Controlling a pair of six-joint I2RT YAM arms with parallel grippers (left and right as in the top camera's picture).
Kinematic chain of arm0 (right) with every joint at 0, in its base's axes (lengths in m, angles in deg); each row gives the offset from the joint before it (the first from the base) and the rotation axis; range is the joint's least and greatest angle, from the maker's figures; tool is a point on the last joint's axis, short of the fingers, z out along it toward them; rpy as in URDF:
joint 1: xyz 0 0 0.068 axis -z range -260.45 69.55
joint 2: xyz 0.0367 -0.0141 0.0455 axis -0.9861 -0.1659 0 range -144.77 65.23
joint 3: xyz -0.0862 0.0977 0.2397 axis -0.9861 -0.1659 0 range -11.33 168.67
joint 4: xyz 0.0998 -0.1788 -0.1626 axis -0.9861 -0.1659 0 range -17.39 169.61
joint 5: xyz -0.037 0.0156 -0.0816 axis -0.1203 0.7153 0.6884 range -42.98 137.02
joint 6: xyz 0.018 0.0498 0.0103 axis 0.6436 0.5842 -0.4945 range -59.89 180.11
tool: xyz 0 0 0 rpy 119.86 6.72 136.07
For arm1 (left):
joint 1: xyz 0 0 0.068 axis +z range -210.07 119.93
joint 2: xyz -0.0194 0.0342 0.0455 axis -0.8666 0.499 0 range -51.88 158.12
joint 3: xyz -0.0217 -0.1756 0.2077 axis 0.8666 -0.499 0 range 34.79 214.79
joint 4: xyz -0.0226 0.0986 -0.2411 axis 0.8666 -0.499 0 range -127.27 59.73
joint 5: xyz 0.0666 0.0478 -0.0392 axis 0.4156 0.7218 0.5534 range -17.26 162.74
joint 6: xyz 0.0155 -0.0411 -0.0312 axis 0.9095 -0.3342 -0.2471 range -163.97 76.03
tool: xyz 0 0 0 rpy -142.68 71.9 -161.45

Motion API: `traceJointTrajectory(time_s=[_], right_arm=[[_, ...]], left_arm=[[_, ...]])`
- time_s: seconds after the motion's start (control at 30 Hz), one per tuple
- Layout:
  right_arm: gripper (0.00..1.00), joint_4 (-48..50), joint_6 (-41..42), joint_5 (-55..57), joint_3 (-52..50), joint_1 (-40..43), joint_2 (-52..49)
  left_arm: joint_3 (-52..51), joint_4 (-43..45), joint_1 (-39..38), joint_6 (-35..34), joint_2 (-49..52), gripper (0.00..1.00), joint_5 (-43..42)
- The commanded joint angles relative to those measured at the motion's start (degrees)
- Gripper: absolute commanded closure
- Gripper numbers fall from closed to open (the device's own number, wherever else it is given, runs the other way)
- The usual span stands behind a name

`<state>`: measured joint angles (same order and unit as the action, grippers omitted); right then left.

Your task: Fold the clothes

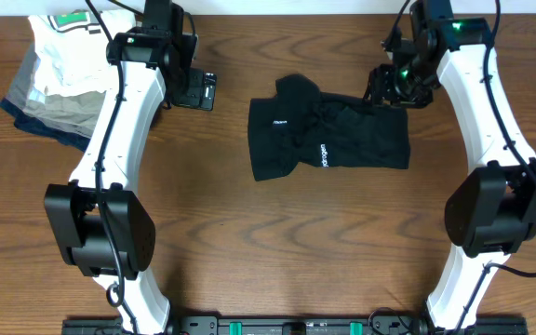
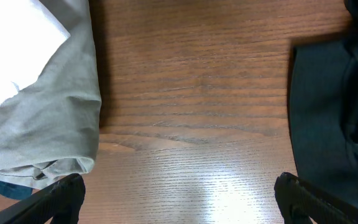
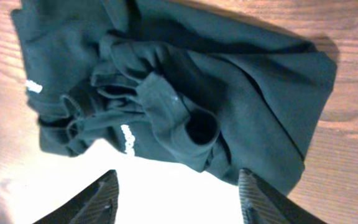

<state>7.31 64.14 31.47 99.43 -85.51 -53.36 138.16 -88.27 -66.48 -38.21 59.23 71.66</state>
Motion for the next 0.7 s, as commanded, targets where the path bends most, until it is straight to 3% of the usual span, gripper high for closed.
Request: traceJointTrajectory(time_s=[0.0, 0.37, 0.43, 0.53, 0.67], right_arm=[[0.48, 2.1, -1.1, 0.7, -4.5, -0.7, -0.6], [0.54, 14.5, -1.4, -0.8, -14.1, -1.7, -0.6], [0.67, 15.2, -1.6, -1.2, -15.2, -2.2, -0.6], [0.99, 15.3, -1.6, -1.2, -16.3, -3.3, -0.6], [0.99, 15.5, -1.6, -2.3, -16.4, -5.3, -0.6]], left_arm=[[0.2, 0.1, 0.2, -0.7, 0.3, 0.02, 0.5], [0.2, 0.1, 0.2, -0.7, 0.3, 0.02, 0.5], [0.2, 0.1, 0.2, -0.7, 0.3, 0.02, 0.5], [0.2, 0.1, 0.2, -0.7, 0.3, 0.02, 0.5], [0.2, 0.0, 0.2, -0.7, 0.3, 0.02, 0.5]])
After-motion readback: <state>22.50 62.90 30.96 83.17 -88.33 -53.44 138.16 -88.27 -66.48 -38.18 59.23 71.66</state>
